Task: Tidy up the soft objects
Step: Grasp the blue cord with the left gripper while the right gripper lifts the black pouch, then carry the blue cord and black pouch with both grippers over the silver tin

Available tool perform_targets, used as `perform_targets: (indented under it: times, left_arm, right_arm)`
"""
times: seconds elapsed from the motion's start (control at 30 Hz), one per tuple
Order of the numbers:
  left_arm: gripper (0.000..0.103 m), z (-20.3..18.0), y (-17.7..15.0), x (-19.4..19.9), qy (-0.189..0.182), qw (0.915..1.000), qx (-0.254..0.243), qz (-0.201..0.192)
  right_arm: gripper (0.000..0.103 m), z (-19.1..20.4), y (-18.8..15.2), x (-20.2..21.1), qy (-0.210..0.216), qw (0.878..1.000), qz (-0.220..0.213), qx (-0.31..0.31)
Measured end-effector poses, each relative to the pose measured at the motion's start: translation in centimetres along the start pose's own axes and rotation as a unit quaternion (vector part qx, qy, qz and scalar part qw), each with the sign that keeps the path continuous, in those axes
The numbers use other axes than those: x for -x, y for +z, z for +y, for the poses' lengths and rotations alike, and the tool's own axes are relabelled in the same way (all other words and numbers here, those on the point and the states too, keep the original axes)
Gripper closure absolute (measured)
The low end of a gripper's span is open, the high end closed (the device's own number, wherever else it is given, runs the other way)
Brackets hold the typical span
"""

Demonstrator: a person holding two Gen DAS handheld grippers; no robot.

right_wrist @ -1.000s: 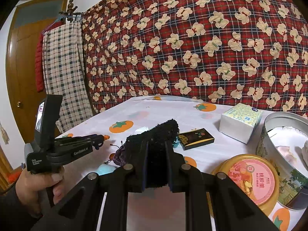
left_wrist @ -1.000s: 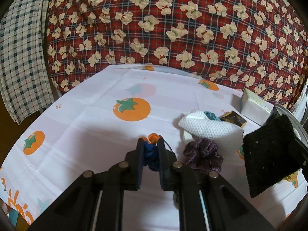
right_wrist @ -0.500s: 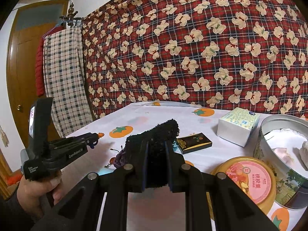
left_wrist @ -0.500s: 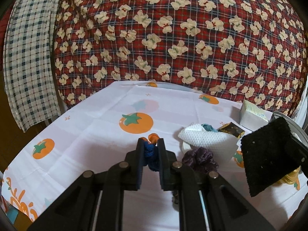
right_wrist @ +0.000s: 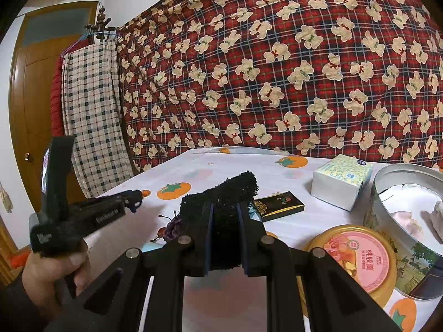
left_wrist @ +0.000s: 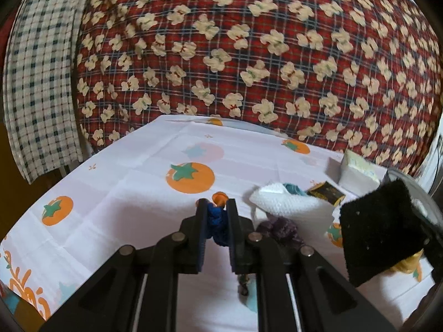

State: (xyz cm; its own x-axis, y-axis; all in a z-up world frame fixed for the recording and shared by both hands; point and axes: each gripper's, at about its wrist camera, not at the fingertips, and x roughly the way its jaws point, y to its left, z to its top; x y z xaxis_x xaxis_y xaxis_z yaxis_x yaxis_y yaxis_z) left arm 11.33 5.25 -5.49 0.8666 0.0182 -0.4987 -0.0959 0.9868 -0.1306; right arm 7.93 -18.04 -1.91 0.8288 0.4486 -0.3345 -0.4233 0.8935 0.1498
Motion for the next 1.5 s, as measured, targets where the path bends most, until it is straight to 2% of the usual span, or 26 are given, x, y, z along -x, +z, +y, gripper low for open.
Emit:
perform_targets:
  times: [0.17,0.4,0.8,1.37,1.5]
  left_arm:
    - [0.092,0.2,0.5,0.7,-0.028,0.9995,0.013,-0.007]
    - [0.092,-2.8,-0.1,1.0,-0.054,0.9984,-0.007,-0.015]
    - [0.092,-7.2,-0.2,2.4,-0.045,0.9963,-0.044,-0.058]
    - [0.092,-9.4,-0.8,2.0,-0.039,0.9966,-0.046,-0.056]
    - [0.092,-9.8,-0.9,2.1,-0.022,0.9963,-0.055,-0.062]
  right_arm:
    - [0.085,-0.1,-0.1,0.3,-0.002,1.000,-0.008,-0.003]
    - [0.085,-0.2,-0.2,0.8,-0.001,1.000,-0.024,-0.005]
    - [0.085,-0.7,-0.3,1.0,-0.016,0.999,-0.032,-0.013]
    - [0.085,-1.4,-0.3,1.8,-0.022,0.998,-0.049,-0.039]
    - [0.085,-1.9,-0.4,1.9,-0.021,0.997,-0.052,-0.055]
